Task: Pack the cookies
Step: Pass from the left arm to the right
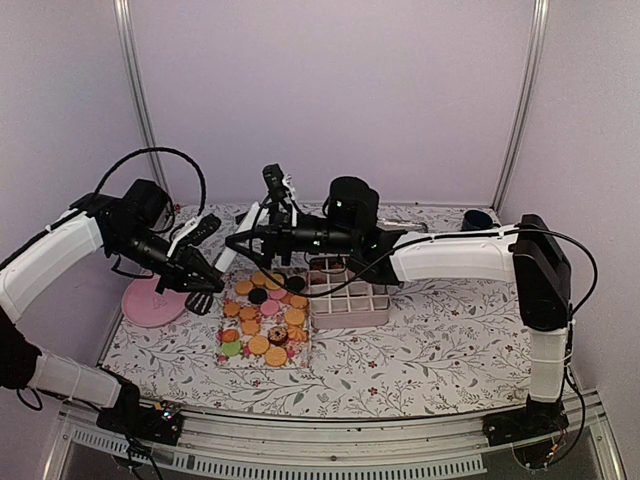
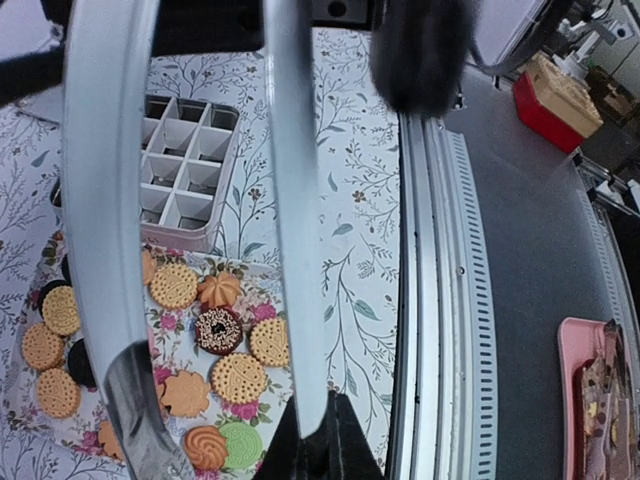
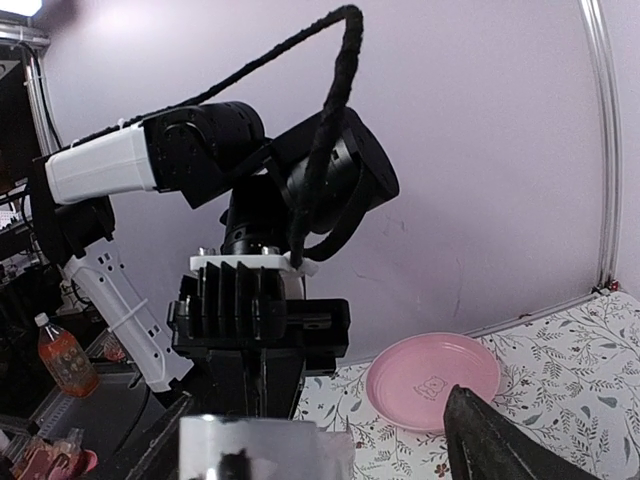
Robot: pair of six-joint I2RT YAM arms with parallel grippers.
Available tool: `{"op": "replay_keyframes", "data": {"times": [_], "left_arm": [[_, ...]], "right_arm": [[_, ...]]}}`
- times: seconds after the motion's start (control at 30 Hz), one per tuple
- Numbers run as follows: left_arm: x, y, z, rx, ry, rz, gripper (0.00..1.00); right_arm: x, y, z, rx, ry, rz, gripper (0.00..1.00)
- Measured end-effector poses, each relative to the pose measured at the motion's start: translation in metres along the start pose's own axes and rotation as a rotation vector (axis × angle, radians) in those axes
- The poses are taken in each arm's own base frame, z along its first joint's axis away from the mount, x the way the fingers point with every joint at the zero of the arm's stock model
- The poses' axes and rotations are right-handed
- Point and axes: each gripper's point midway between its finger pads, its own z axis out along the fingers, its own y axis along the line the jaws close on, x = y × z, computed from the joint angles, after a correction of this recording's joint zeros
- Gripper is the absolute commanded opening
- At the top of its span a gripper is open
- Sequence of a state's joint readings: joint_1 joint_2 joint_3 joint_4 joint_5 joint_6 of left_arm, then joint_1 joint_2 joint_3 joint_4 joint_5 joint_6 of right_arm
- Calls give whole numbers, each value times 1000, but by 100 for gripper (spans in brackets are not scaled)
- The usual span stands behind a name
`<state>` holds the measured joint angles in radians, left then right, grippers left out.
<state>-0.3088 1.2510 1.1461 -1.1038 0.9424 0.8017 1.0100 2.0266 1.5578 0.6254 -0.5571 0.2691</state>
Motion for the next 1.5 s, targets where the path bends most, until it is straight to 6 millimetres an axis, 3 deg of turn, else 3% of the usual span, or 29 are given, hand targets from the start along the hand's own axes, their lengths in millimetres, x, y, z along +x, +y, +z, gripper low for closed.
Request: {"op": "replay_keyframes", "data": {"times": [0.23,0.57,0.63,0.8,0.87,0.9,1.13,1.5], "left_arm": [[7,3,2,-7,34,-2,0],[9,2,2,-4,42,8,0],[8,1,1,-4,44,10,0],[8,0,1,-2,45,17,0],[7,0,1,-1,43,22,0],[7,0,0,-1,44,22,0],[5,-5,-3,13,48,24,0],[-6,-12,-6,42,14,53,0]], "right_arm": [[30,0,9,-33,75,37,66],[28,6,13,-77,82,42,52],[28,7,13,-83,79,45,54],[26,10,14,-99,78,56,74],[26,10,14,-102,75,55,85],[26,11,14,-103,75,55,99],[24,13,13,-117,68,51,99],[47,8,5,-85,116,93,99]]}}
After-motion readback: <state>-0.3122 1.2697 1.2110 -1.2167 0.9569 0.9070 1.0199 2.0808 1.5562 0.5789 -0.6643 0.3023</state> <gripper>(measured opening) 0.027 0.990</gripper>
